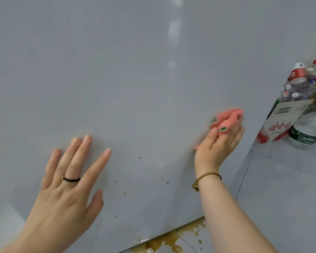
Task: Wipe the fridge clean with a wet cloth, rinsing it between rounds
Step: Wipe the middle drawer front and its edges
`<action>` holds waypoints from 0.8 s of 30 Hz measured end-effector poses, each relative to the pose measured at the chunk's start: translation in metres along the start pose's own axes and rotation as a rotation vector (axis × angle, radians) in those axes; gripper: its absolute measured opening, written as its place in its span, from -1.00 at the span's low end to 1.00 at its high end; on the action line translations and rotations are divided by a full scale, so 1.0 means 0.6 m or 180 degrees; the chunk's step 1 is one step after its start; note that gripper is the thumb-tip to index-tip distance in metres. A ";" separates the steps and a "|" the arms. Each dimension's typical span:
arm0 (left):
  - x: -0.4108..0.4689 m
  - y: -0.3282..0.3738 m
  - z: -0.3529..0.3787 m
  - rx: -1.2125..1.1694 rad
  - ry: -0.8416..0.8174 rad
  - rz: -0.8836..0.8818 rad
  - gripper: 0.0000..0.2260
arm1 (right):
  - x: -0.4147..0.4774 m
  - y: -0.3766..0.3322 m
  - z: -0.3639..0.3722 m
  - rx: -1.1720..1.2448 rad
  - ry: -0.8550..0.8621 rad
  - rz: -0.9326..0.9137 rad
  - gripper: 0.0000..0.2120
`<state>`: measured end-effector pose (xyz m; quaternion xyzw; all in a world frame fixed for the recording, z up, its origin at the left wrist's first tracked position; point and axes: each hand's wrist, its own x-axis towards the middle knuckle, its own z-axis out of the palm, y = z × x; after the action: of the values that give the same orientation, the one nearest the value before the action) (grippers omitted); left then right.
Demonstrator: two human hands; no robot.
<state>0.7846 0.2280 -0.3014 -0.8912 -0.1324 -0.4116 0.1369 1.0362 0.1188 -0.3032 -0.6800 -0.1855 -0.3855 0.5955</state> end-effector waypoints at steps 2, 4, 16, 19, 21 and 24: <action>-0.026 -0.013 -0.009 -0.0131 0.0084 -0.0233 -0.39 | -0.015 -0.026 0.007 0.0278 0.0056 0.0606 -0.39; -0.042 -0.016 -0.017 -0.0324 0.0216 -0.0651 -0.35 | -0.066 -0.066 0.023 0.0410 -0.0084 0.0386 -0.41; -0.086 -0.032 -0.059 -0.1931 -0.0041 -0.2718 -0.20 | -0.091 -0.068 0.020 -0.0223 -0.0849 -0.2439 -0.53; -0.086 -0.037 -0.068 -0.2200 -0.0029 -0.2717 -0.16 | -0.124 -0.122 0.031 0.0198 -0.0672 -0.0907 -0.51; -0.089 -0.040 -0.073 -0.2313 -0.0090 -0.2818 -0.18 | -0.180 -0.163 0.043 0.0143 -0.0969 -0.1291 -0.51; -0.094 -0.045 -0.078 -0.2594 -0.0084 -0.2994 -0.24 | -0.235 -0.178 0.050 -0.0180 -0.1549 -0.3534 -0.49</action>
<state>0.7069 0.2296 -0.3121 -0.7231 -0.3448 -0.4343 -0.4119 0.8795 0.2003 -0.3368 -0.5657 -0.6330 -0.4769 0.2276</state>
